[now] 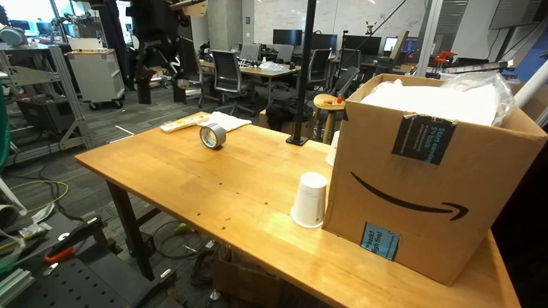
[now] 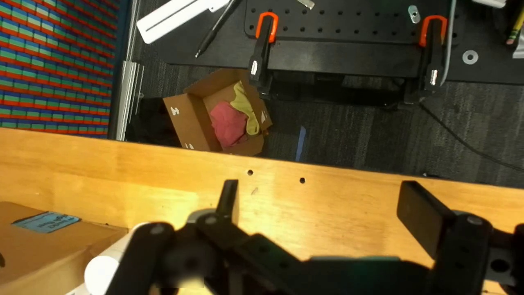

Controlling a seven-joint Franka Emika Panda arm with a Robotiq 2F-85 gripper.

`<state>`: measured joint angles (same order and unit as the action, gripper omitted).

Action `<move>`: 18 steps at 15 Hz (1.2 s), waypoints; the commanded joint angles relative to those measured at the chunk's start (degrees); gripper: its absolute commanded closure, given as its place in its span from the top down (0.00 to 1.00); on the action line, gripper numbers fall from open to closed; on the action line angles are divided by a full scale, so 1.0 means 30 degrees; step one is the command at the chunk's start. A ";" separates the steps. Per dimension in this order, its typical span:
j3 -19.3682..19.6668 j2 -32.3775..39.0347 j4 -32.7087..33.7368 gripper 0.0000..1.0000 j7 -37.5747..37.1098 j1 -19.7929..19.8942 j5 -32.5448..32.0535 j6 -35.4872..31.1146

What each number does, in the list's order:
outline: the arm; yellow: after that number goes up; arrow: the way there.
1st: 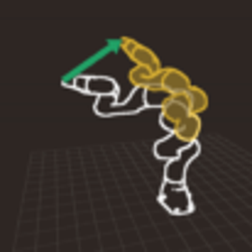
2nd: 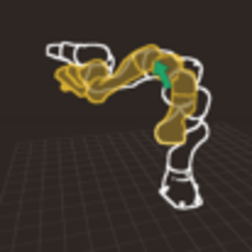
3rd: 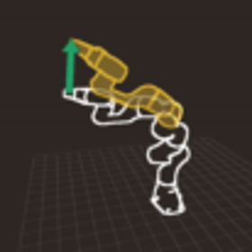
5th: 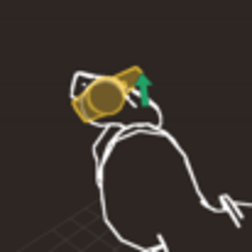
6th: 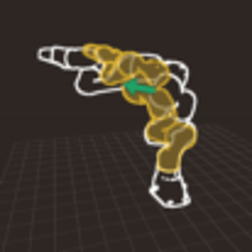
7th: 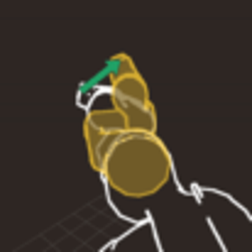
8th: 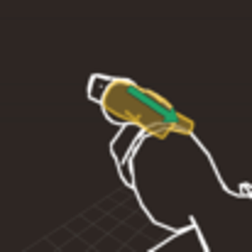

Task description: Move the gray tape to the right

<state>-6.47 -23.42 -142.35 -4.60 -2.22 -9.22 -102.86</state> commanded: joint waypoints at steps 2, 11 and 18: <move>-0.1181 0.2648 0.2489 1.00 -0.2425 -0.1051 0.1056 -0.1083; -0.2319 0.8852 0.8092 1.00 -0.7863 -0.2109 0.0475 -0.3349; -0.1573 1.3702 1.2625 1.00 -0.8751 -0.3632 -0.1093 -0.5714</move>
<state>-12.92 11.18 -111.86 -29.77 -10.34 -10.23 -118.36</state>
